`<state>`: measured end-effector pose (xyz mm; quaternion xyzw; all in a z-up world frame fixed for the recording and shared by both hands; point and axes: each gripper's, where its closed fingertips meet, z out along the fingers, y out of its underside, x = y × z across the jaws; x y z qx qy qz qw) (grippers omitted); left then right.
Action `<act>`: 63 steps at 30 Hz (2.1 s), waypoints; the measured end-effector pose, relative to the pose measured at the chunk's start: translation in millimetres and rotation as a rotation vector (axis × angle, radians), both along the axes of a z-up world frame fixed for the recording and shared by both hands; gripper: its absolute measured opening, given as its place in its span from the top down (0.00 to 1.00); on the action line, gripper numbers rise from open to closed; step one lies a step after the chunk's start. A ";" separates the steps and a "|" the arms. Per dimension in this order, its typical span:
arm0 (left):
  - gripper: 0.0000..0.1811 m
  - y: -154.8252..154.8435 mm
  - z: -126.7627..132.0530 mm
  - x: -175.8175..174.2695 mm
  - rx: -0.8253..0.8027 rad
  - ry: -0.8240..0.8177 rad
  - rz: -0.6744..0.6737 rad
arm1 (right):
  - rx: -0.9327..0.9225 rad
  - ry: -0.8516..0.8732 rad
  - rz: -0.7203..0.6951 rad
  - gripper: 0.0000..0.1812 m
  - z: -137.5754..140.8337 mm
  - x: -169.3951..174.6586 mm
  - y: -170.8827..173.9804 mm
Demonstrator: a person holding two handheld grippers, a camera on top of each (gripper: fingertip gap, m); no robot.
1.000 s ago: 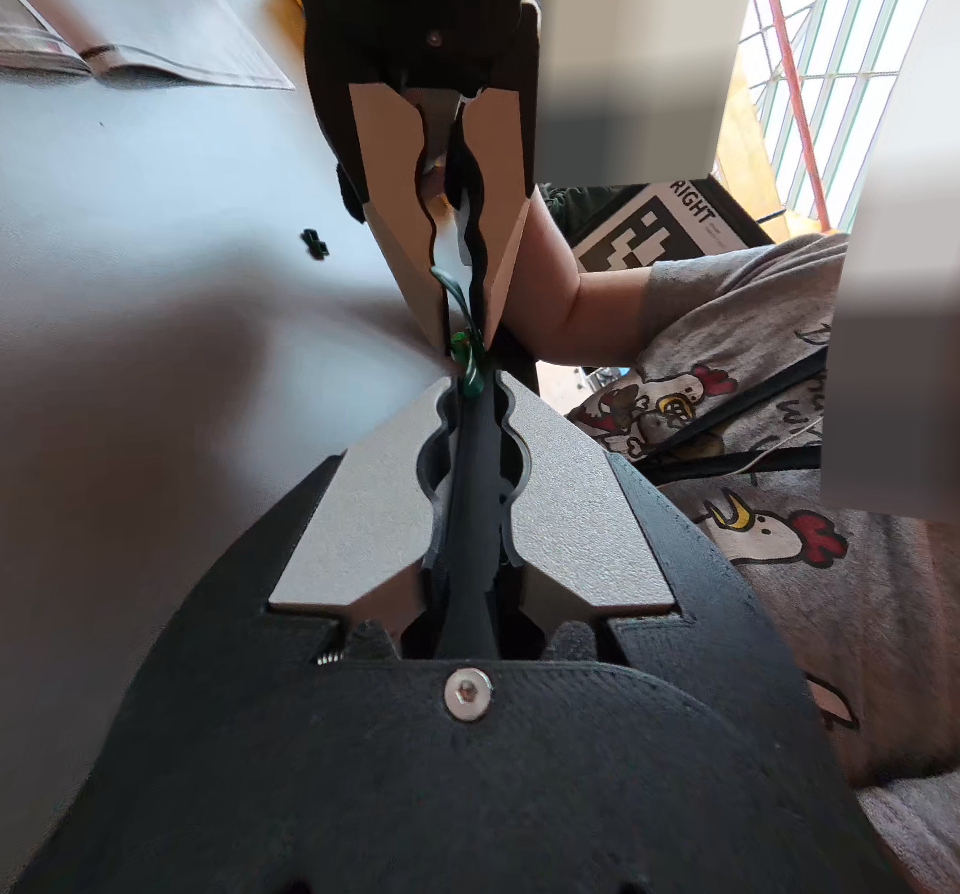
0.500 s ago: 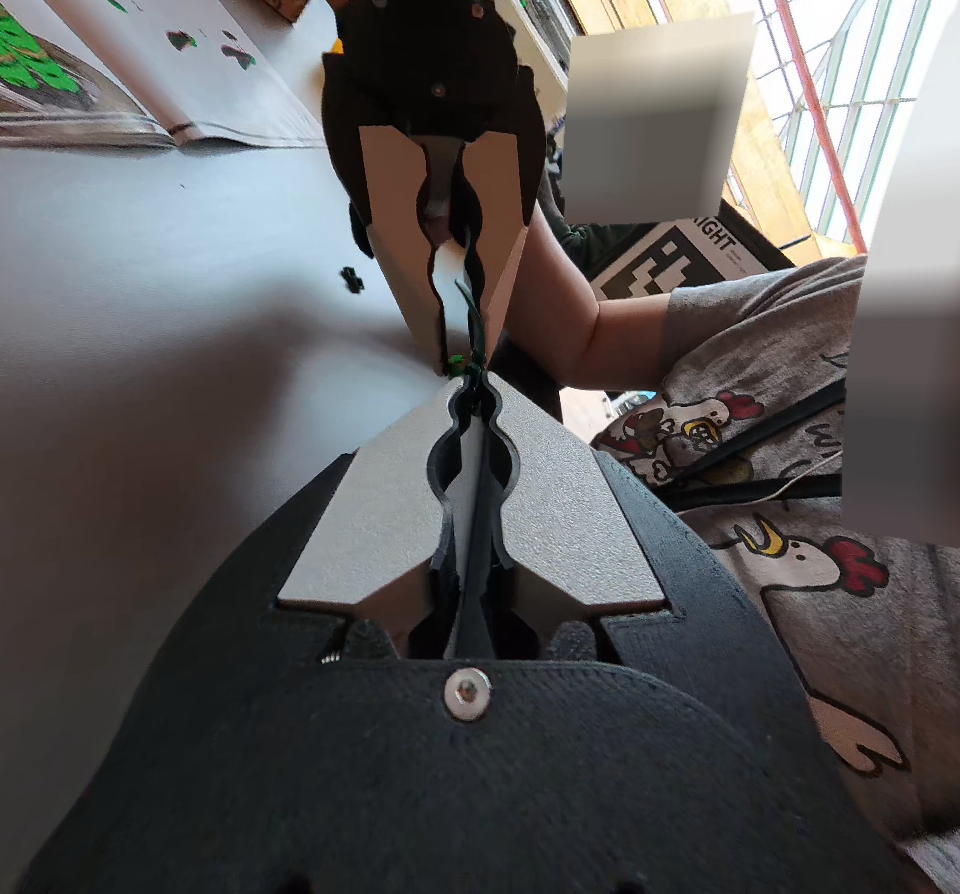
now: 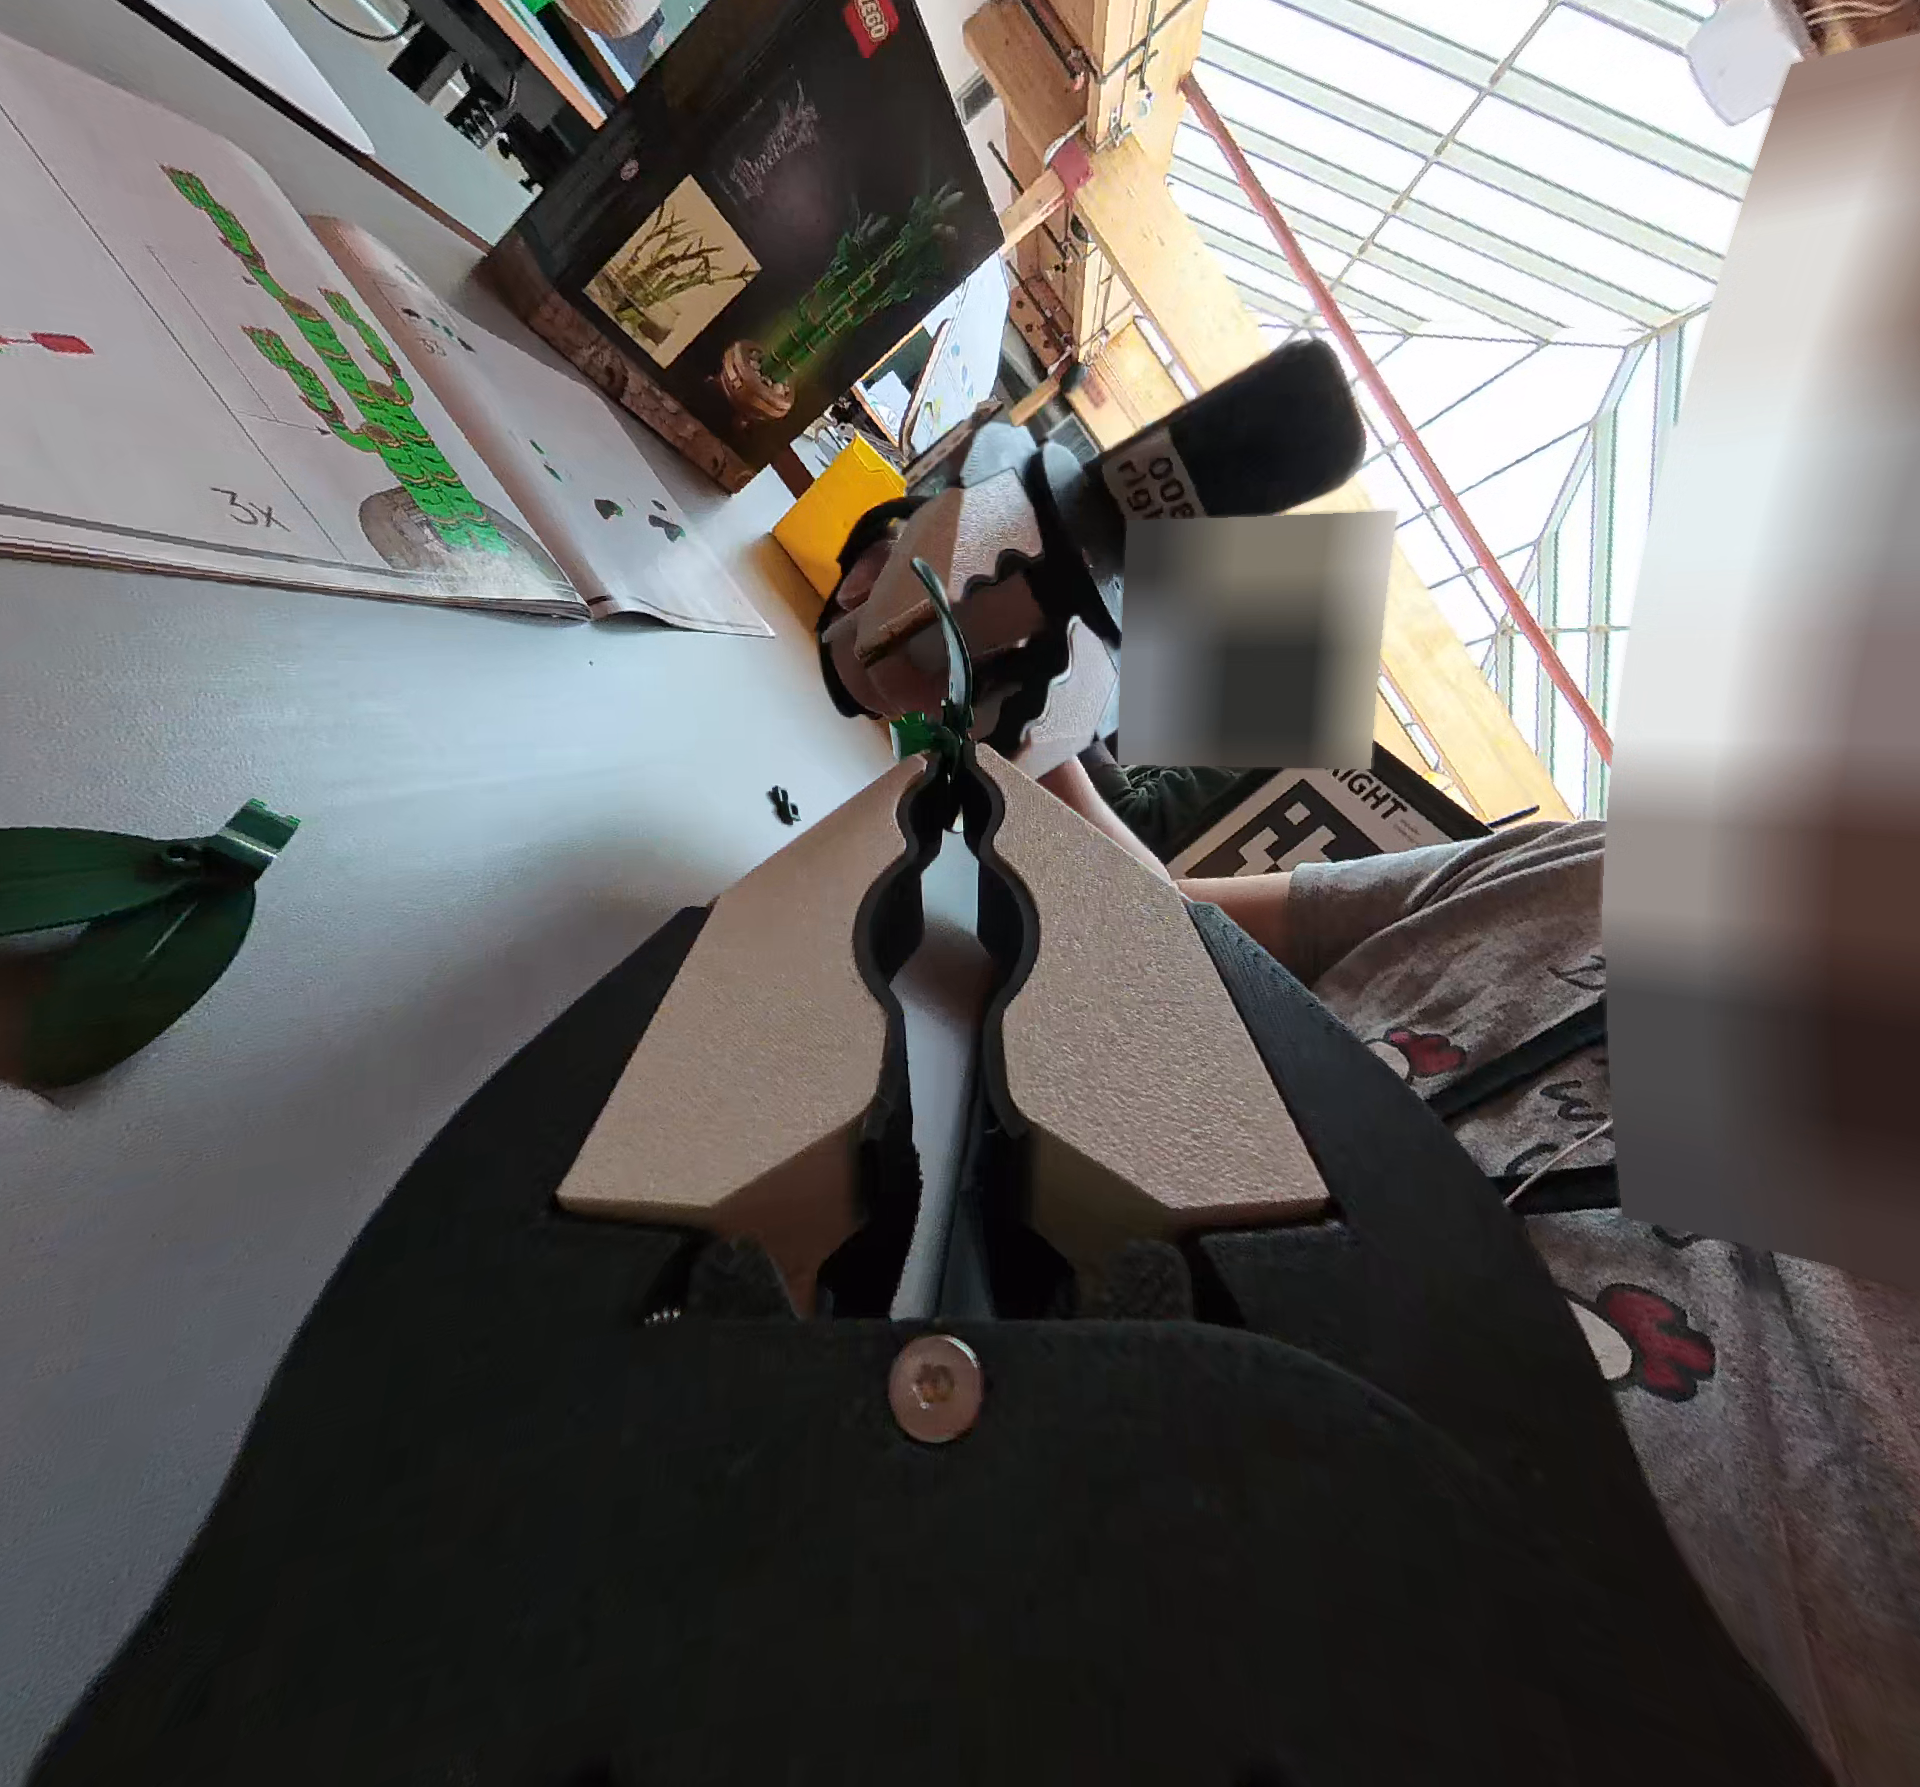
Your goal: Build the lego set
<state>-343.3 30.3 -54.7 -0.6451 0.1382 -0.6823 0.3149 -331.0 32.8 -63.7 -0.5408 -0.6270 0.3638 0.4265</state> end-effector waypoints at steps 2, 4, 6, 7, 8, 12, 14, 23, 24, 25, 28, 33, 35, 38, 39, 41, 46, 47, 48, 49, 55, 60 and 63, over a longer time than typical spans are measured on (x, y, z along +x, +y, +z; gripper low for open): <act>1.00 -0.1 -0.6 0.3 -0.006 -0.001 -0.002 | 0.027 -0.006 0.024 0.89 -0.3 -4.3 -7.6; 1.00 -1.0 -2.0 1.0 -0.014 0.002 -0.007 | 0.062 -0.020 -0.010 0.95 -1.7 -4.6 -2.2; 1.00 -1.9 -2.1 2.1 -0.016 -0.001 -0.010 | 0.085 -0.027 -0.007 0.96 -1.4 -3.3 -2.3; 1.00 -2.5 -1.2 2.4 -0.017 -0.009 -0.017 | 0.092 -0.025 0.000 0.96 -0.3 -3.0 -3.5; 1.00 -3.2 -0.4 2.7 -0.020 -0.016 -0.023 | 0.092 -0.028 0.005 0.96 0.3 -2.5 -4.4; 0.94 6.3 2.7 -5.0 0.018 -0.004 0.055 | 0.106 -0.080 0.009 0.97 -3.7 7.1 0.6; 0.92 15.7 9.1 -17.5 0.074 0.003 0.151 | 0.091 -0.133 0.045 0.97 -10.0 18.5 -0.3; 0.96 36.3 44.7 -89.2 0.263 -0.062 0.582 | 0.006 -0.266 0.126 0.97 -31.2 60.0 0.4; 0.96 36.3 44.1 -88.0 0.267 -0.052 0.583 | -0.005 -0.264 0.135 0.97 -32.8 60.6 -0.7; 0.96 36.0 43.6 -85.7 0.269 -0.045 0.574 | -0.028 -0.260 0.148 0.97 -33.9 60.5 -3.0; 0.96 34.3 42.9 -79.6 0.254 -0.057 0.528 | -0.078 -0.264 0.158 0.97 -42.3 60.6 -3.4; 0.98 32.6 47.0 -83.8 0.239 -0.111 0.520 | -0.108 -0.299 0.167 0.97 -57.2 63.0 -3.4; 0.98 31.8 46.8 -82.2 0.232 -0.119 0.507 | -0.119 -0.292 0.173 0.97 -56.2 63.2 -4.2; 0.99 31.1 46.3 -79.6 0.233 -0.112 0.496 | -0.148 -0.318 0.181 0.97 -54.7 74.1 -5.4; 0.99 30.8 46.5 -79.0 0.235 -0.111 0.494 | -0.162 -0.325 0.176 0.97 -52.4 80.3 -4.6; 0.99 30.2 46.4 -78.0 0.234 -0.111 0.489 | -0.192 -0.335 0.154 0.97 -46.4 96.0 -1.2; 0.99 29.4 45.5 -75.2 0.223 -0.114 0.471 | -0.281 -0.396 0.057 0.97 -41.7 149.9 9.2; 0.99 29.3 45.3 -74.4 0.223 -0.112 0.468 | -0.299 -0.409 0.029 0.97 -41.9 161.5 11.8; 0.98 29.0 45.1 -73.5 0.224 -0.110 0.465 | -0.315 -0.420 -0.001 0.97 -42.0 173.1 14.3; 0.98 28.8 44.9 -72.6 0.225 -0.106 0.462 | -0.336 -0.430 -0.030 0.97 -41.7 184.8 15.8; 0.98 26.6 42.4 -62.3 0.232 -0.074 0.429 | -0.421 -0.577 -0.287 0.97 -48.5 258.9 23.9; 0.98 23.4 37.4 -40.3 0.263 -0.001 0.360 | -0.453 -0.630 -0.325 0.97 -51.5 275.6 18.5; 0.98 18.2 31.8 -22.9 0.288 0.060 0.303 | -0.472 -0.654 -0.346 0.97 -54.9 283.3 17.9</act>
